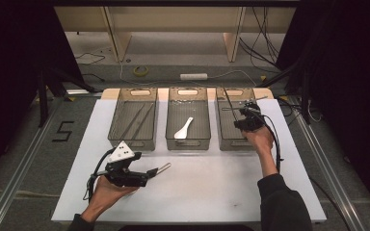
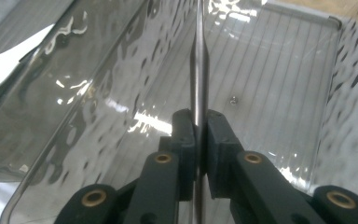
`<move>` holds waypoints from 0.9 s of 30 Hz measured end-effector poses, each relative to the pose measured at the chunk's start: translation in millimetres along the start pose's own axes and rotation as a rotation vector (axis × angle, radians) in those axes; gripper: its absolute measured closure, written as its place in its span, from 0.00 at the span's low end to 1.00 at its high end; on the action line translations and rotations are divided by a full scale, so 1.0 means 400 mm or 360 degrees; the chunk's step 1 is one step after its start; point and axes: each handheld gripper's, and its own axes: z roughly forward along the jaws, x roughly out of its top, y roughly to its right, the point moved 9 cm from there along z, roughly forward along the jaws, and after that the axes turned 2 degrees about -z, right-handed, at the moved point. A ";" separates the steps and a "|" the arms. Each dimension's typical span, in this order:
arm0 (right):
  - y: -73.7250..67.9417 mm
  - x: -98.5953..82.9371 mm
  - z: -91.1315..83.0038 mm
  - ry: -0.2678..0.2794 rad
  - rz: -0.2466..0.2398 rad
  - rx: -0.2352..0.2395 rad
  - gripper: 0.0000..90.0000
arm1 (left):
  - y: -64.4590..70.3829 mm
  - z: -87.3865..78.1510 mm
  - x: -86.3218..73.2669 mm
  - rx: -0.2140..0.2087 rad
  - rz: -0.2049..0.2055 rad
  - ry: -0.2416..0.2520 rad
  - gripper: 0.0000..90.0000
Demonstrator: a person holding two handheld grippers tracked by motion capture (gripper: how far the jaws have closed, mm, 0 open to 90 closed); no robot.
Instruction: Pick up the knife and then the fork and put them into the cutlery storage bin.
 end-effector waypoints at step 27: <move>-0.058 0.019 -0.086 0.0164 -0.0089 0.0151 0.50 | -0.005 0.012 -0.015 -0.0020 0.0003 -0.0091 0.17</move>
